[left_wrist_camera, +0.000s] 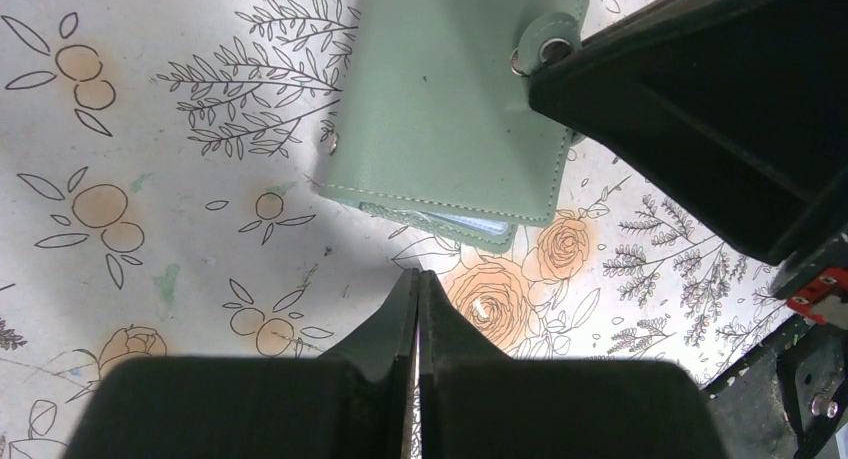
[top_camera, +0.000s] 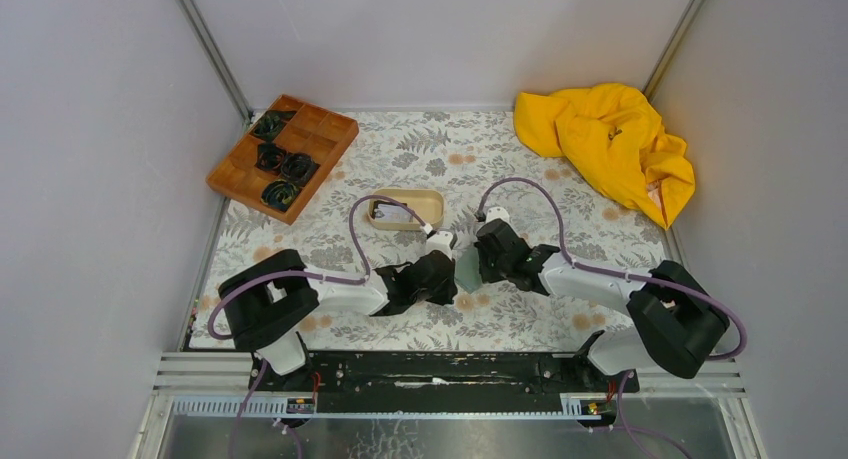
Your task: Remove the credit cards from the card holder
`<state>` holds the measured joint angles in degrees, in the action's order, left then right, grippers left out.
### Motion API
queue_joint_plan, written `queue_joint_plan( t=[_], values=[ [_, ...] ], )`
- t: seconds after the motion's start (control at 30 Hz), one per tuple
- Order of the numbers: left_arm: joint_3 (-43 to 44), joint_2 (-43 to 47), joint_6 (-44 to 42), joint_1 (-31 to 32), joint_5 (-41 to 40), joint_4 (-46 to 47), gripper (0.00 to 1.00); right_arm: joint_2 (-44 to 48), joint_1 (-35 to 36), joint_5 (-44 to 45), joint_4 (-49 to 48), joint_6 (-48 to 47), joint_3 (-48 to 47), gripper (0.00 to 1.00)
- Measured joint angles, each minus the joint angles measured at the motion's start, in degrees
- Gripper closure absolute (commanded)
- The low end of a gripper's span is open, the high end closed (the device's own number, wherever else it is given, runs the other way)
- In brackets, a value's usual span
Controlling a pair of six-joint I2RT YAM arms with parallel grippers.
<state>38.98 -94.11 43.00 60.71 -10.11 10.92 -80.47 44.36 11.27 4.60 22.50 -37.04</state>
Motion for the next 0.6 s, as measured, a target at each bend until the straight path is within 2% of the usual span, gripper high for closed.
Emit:
queue_joint_plan(
  t=[0.3,0.4,0.6],
  values=[
    [0.0,0.4,0.0,0.0,0.4,-0.3,1.00,10.8,0.0,-2.4,-0.2,1.6,6.1,1.00],
    [0.0,2.2,-0.1,0.0,1.3,-0.7,0.89,15.8,0.0,-2.6,-0.8,1.7,8.0,1.00],
    [0.0,9.6,-1.0,0.0,2.0,-0.7,0.73,23.9,0.0,-2.8,-2.4,0.9,10.7,1.00]
  ],
)
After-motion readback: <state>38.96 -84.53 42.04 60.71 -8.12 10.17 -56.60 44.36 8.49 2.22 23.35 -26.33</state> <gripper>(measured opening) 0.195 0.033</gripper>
